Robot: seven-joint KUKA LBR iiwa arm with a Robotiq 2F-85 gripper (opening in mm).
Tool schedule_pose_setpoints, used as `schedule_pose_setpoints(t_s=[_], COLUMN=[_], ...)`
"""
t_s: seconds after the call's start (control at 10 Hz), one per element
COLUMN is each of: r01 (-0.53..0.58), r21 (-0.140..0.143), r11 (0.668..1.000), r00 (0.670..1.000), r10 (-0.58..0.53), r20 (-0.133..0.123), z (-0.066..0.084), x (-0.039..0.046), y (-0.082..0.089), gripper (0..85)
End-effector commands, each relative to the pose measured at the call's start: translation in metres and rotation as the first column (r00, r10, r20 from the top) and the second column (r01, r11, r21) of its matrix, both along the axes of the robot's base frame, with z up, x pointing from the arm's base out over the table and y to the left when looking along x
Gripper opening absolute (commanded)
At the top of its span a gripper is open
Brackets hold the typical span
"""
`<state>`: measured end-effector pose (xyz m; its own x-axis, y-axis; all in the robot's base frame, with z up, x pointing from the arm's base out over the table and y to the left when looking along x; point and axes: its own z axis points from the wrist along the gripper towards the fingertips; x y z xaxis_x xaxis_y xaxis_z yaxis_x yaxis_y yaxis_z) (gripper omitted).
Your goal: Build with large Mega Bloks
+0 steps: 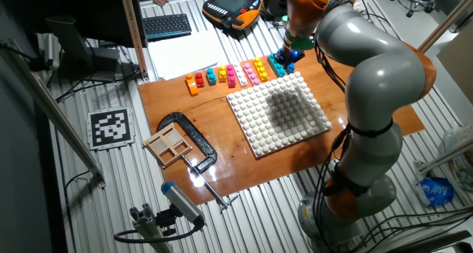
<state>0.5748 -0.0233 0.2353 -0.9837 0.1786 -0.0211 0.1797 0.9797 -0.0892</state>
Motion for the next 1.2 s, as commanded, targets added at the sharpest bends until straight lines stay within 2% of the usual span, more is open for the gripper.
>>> schedule_pose_setpoints(t_s=[0.0,0.3,0.4,0.5,0.7,0.9,1.0,1.1], r01=[0.014,0.008,0.006,0.005,0.000,-0.011,-0.016,-0.029], r21=[0.015,0.040,0.037,0.034,0.029,0.013,0.013,0.013], r11=[1.000,0.999,0.999,0.999,1.000,1.000,1.000,0.999], r00=[1.000,1.000,0.999,0.999,0.999,0.998,0.998,0.998], r10=[-0.014,-0.009,-0.007,-0.006,-0.001,0.010,0.015,0.028], r20=[-0.005,0.010,0.033,0.045,0.053,0.066,0.069,0.060], z=[0.000,0.000,0.000,0.000,-0.003,-0.016,-0.022,-0.027], x=[0.0000,0.0000,0.0000,0.0000,0.0022,0.0150,0.0246,0.0367], y=[-0.001,-0.001,-0.001,-0.001,-0.003,-0.011,-0.015,-0.021], gripper=[0.0,0.0,0.0,0.0,0.0,0.0,0.0,0.0])
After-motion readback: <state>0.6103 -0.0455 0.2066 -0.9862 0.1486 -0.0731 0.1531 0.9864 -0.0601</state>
